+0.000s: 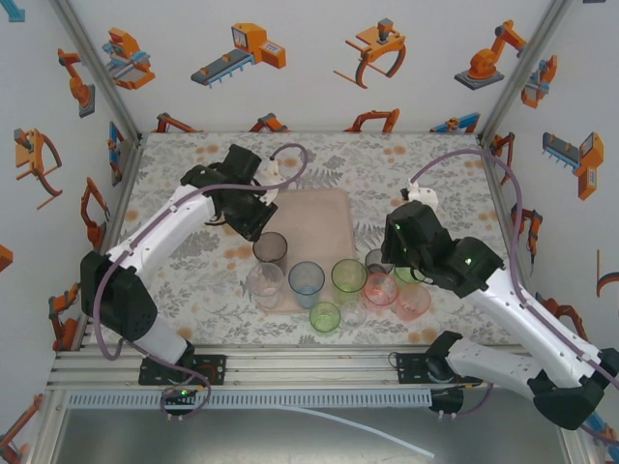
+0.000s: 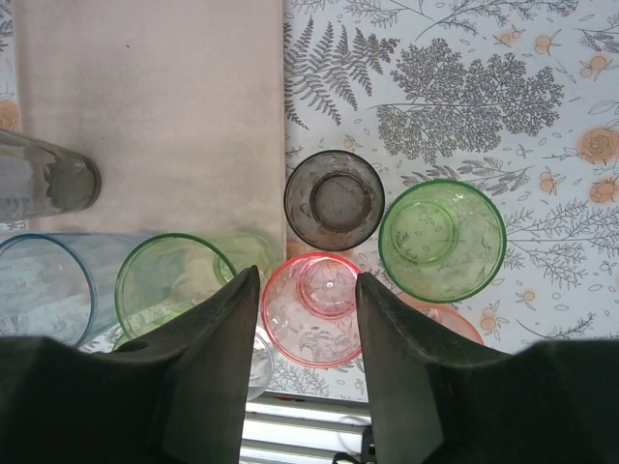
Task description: Place the glasses into the tray
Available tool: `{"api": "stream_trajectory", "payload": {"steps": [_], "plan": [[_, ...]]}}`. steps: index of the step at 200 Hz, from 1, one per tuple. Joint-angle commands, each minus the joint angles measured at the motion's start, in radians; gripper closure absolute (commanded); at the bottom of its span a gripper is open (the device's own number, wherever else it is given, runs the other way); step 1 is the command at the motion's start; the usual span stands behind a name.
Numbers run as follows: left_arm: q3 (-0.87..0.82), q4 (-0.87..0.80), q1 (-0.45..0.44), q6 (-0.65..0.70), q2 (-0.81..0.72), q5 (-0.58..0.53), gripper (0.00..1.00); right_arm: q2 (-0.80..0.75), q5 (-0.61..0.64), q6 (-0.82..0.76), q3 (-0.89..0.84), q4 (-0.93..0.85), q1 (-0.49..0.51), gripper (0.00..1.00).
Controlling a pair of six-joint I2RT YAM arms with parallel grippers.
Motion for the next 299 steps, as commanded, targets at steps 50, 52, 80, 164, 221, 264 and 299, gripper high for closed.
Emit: {"api": "stream_trajectory", "payload": {"steps": [50, 52, 80, 164, 221, 264, 299], "plan": [[-0.018, -0.021, 0.074, 0.013, -0.185, -0.036, 0.45, 0.088, -0.017, -0.065, 0.139, -0.009, -0.006, 0.53], [-0.021, -0.02, 0.079, 0.012, -0.191, -0.033, 0.45, 0.093, -0.017, -0.067, 0.144, -0.009, -0.006, 0.53], [-0.061, 0.005, 0.165, -0.026, -0.253, 0.017, 0.4, 0.181, -0.041, -0.109, 0.23, -0.007, -0.008, 0.53], [-0.176, 0.04, 0.275, -0.025, -0.47, 0.01, 0.27, 0.508, -0.159, -0.22, 0.554, 0.005, -0.013, 0.53], [-0.281, 0.097, 0.424, -0.097, -0.572, 0.102, 0.16, 0.753, -0.33, -0.331, 0.782, 0.062, -0.012, 0.52], [-0.302, 0.133, 0.519, -0.157, -0.582, 0.133, 0.1, 0.955, -0.478, -0.399, 0.94, 0.125, -0.013, 0.52], [-0.215, 0.114, 0.524, -0.165, -0.486, 0.129, 0.1, 1.071, -0.571, -0.405, 1.051, 0.167, -0.011, 0.53]]}}
